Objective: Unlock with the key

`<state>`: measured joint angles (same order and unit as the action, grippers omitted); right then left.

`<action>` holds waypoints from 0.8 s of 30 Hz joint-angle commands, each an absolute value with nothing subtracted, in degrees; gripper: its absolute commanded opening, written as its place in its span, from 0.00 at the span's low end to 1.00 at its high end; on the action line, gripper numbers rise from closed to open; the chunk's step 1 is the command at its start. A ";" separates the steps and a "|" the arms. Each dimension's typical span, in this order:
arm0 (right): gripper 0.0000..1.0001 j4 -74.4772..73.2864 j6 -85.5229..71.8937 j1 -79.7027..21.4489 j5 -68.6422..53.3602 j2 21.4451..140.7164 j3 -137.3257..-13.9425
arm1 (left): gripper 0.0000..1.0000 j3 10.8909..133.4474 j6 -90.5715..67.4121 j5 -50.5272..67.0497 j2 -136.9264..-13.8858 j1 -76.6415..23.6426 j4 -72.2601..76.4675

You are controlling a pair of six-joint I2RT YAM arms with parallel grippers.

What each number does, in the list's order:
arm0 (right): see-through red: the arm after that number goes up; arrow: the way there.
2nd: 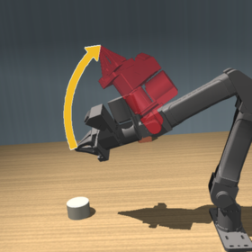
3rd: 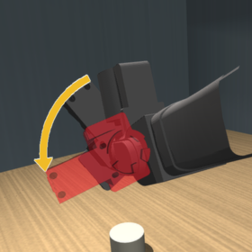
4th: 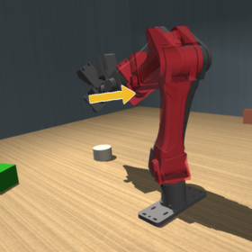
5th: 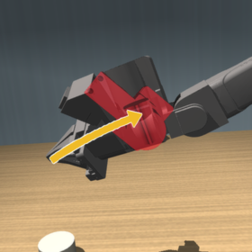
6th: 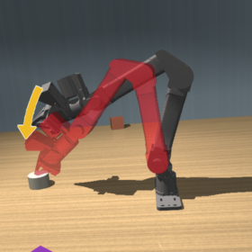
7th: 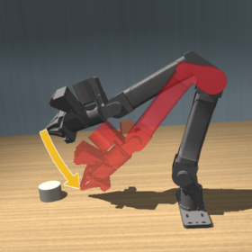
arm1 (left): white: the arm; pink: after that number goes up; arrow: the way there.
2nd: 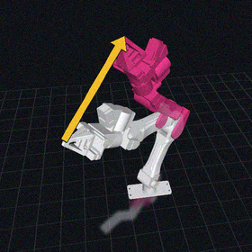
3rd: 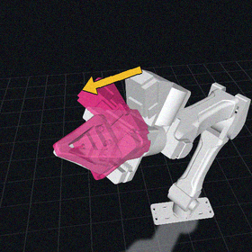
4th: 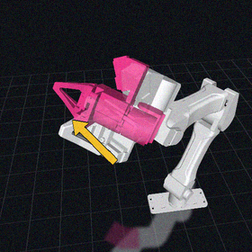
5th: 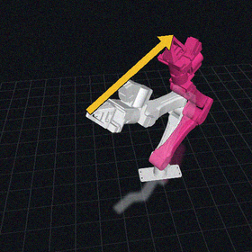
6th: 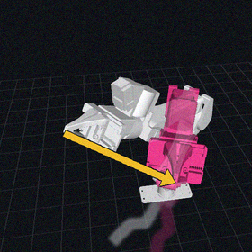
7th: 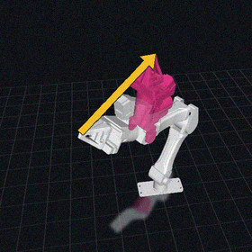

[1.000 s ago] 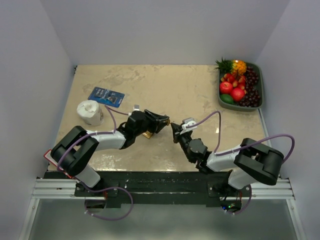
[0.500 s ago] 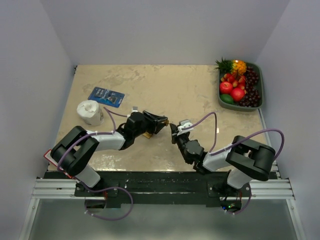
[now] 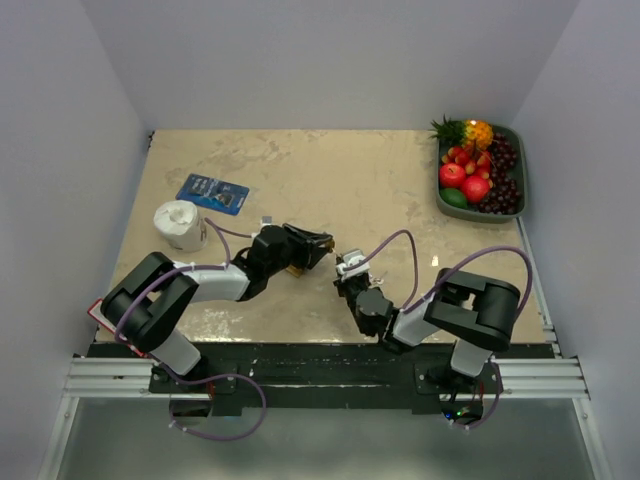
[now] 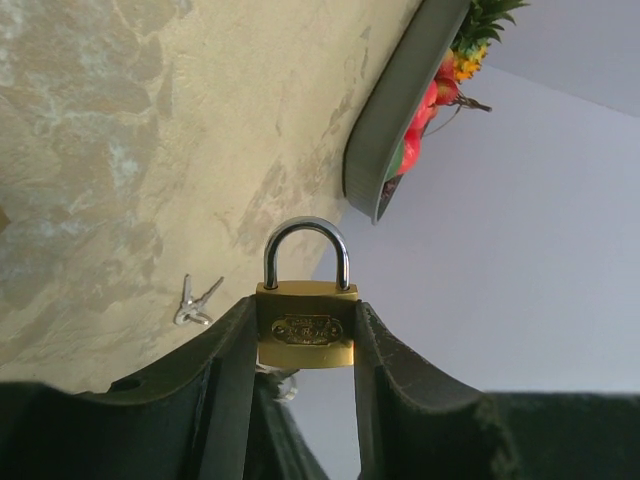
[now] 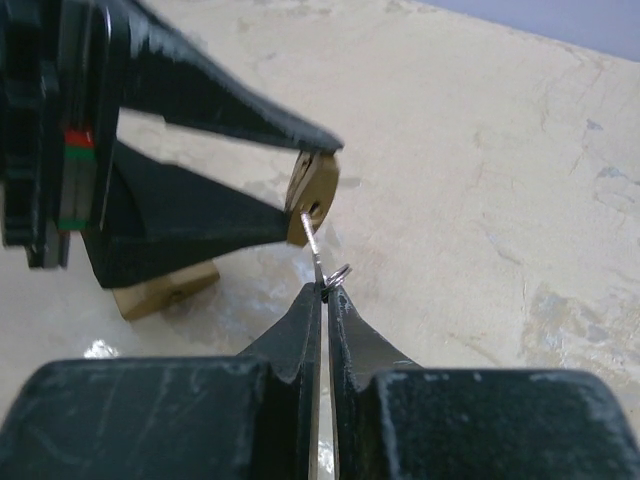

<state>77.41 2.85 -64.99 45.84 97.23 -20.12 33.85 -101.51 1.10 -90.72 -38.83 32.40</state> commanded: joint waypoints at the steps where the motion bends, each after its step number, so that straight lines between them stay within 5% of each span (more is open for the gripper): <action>1: 0.00 90.96 5.28 -66.18 48.52 100.46 -21.71 | 0.00 34.54 -104.06 4.66 -87.54 -39.38 39.38; 24: 0.00 64.43 -14.32 -66.36 45.44 83.85 -21.27 | 0.00 34.19 -98.44 -2.20 -85.43 -38.67 32.17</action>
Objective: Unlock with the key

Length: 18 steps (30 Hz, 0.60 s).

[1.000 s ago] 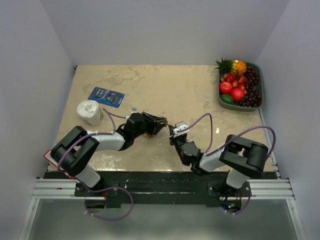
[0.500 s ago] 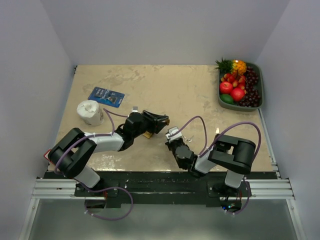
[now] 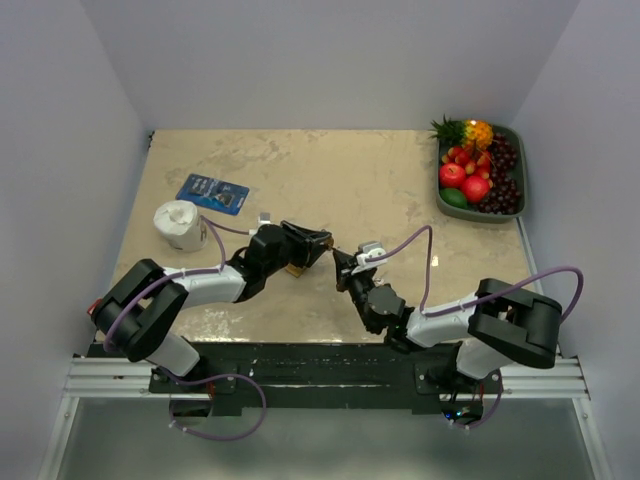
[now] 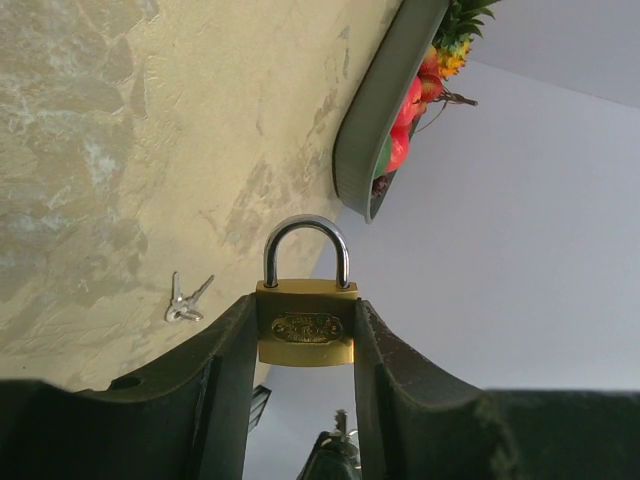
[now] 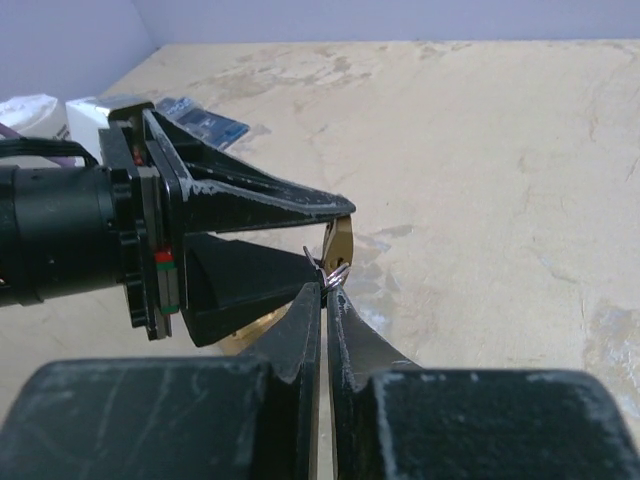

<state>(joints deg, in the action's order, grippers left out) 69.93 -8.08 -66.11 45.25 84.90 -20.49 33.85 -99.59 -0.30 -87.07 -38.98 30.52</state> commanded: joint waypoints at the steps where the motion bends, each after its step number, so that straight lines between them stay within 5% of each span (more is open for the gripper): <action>1: 0.00 63.81 -15.02 -66.36 45.44 83.85 -21.36 | 0.00 34.10 -98.44 -2.28 -85.34 -38.67 32.17; 18: 0.00 59.77 -19.42 -66.36 50.44 85.25 -23.99 | 0.00 33.40 -98.88 -2.46 -84.73 -38.67 32.26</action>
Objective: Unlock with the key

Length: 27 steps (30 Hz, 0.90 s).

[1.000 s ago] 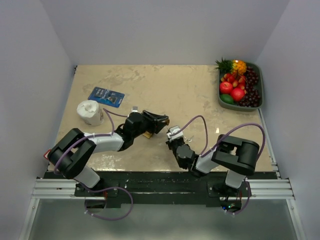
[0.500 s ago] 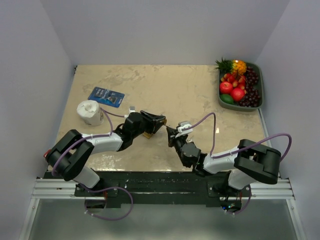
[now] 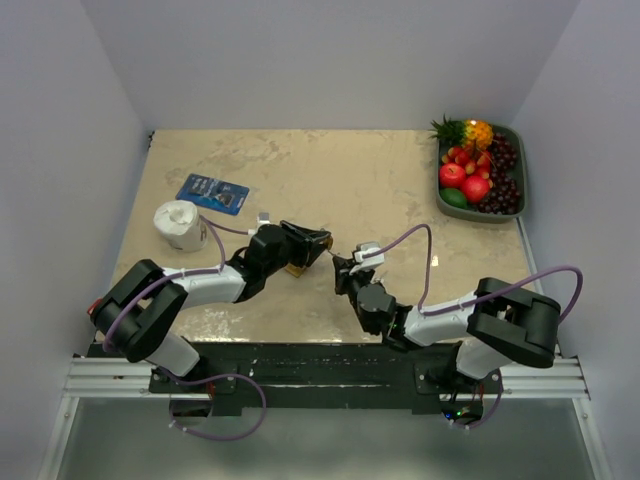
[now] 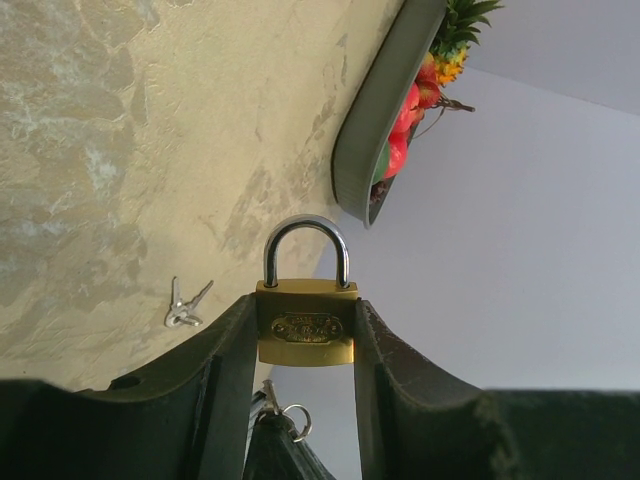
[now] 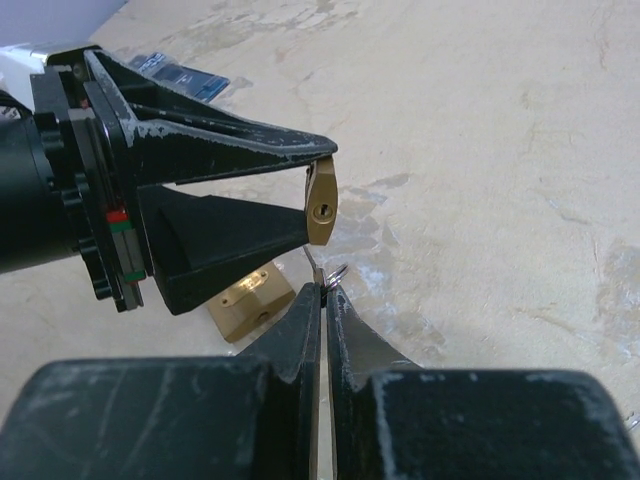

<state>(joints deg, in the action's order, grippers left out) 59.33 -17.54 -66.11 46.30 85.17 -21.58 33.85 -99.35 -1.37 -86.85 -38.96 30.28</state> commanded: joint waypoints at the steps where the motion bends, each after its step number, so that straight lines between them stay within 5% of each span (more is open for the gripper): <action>1: 0.00 59.68 -19.25 -66.36 50.71 85.08 -23.99 | 0.00 33.31 -98.96 -2.46 -84.73 -38.67 32.26; 27: 0.00 61.61 -16.79 -66.09 52.03 87.01 -25.49 | 0.00 32.70 -99.58 -1.49 -85.87 -38.76 33.49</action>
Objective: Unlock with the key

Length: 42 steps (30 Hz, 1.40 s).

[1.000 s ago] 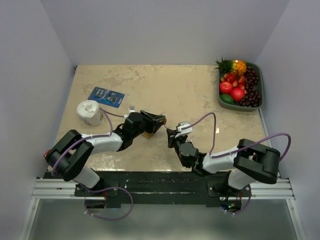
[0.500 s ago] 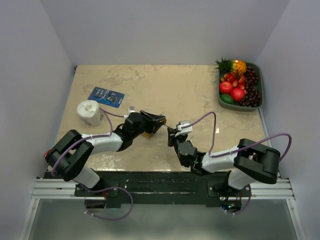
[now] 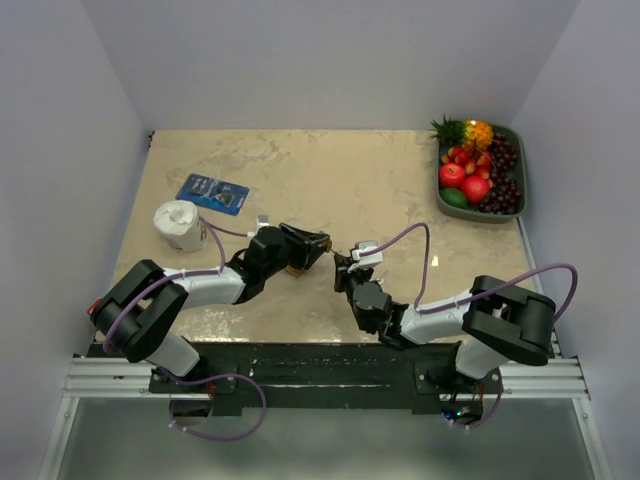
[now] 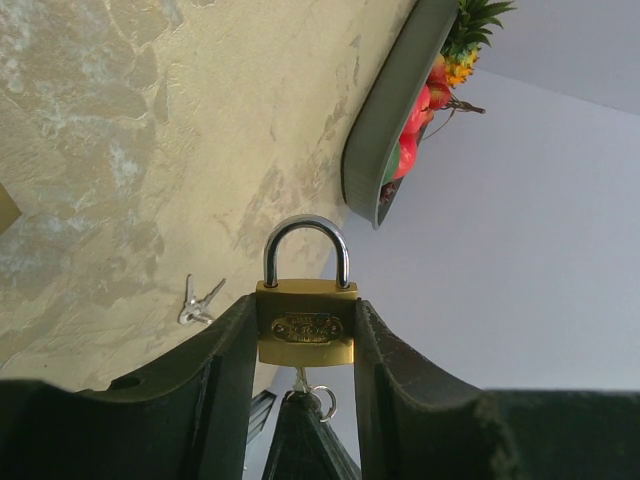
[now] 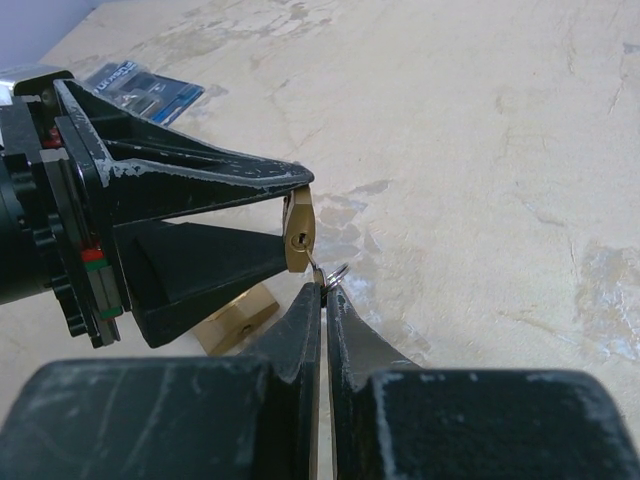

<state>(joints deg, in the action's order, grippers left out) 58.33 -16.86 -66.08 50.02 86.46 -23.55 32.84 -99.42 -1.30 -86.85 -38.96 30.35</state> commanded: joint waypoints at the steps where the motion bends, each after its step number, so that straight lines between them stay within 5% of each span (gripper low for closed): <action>1: 0.00 61.70 -16.79 -66.01 52.03 87.10 -25.49 | 0.00 32.70 -99.58 -1.41 -85.96 -38.76 33.57; 42: 0.00 61.96 -17.31 -65.13 49.39 91.40 -29.79 | 0.00 32.34 -101.07 -0.70 -87.36 -39.81 35.95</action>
<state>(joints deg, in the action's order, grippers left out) 58.70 -16.64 -65.25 50.00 90.72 -27.11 32.23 -100.03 -3.40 -87.37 -38.94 30.83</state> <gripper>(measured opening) 0.035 0.424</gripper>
